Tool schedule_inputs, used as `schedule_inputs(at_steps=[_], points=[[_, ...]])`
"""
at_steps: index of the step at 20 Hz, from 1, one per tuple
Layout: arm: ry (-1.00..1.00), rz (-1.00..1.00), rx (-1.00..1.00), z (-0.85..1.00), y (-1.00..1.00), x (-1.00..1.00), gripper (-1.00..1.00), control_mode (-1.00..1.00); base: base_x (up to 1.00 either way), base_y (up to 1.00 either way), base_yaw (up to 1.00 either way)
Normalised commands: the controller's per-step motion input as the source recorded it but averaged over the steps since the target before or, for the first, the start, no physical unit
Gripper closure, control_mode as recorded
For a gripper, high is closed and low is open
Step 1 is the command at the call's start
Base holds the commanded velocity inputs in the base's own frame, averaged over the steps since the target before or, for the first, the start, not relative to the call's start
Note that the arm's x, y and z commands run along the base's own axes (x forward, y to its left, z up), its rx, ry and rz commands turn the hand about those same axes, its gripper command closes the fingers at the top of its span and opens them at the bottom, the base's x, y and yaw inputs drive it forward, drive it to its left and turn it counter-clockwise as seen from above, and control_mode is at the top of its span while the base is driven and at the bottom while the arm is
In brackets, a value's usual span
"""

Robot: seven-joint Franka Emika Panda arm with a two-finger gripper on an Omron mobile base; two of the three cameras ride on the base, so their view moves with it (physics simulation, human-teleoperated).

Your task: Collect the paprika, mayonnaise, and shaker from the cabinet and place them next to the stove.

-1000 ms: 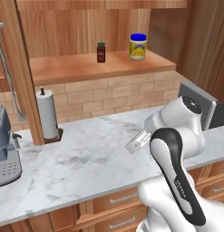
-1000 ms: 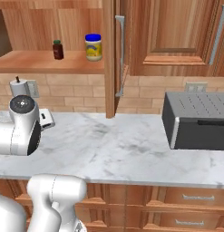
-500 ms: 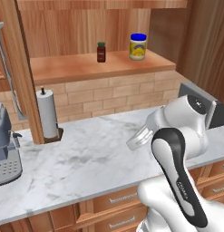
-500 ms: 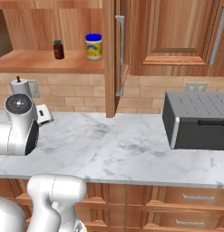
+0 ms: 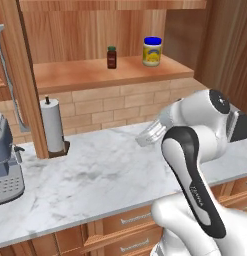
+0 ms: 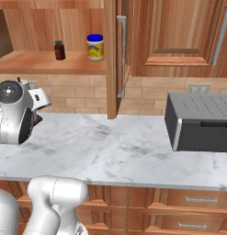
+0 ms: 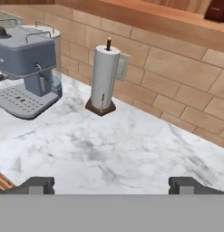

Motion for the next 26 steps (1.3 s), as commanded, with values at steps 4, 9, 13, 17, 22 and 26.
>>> schedule_inputs(at_steps=[4, 9, 13, 17, 22, 26], points=[[-0.04, -0.15, 0.00, 0.42, 0.23, 0.44, -1.00, -1.00, 0.00, 0.00, 0.00], [-0.07, -0.06, 0.00, 0.51, 0.12, 0.27, -1.00, -1.00, 0.00, 0.00, 0.00], [-0.05, -0.01, 0.00, 0.46, 0.00, 0.08, -1.00, -1.00, 0.00, 0.00, 0.00], [-0.03, 0.00, 0.01, 0.29, 0.00, 0.00, -1.00, -1.00, 0.00, 0.00, 0.00], [-0.02, 0.00, 0.01, 0.00, 0.00, -0.08, -1.00, -1.00, 0.00, 0.00, 0.00], [0.00, 0.00, 0.02, 0.02, 0.17, 0.00, -1.00, -1.00, 0.00, 0.00, 0.00]])
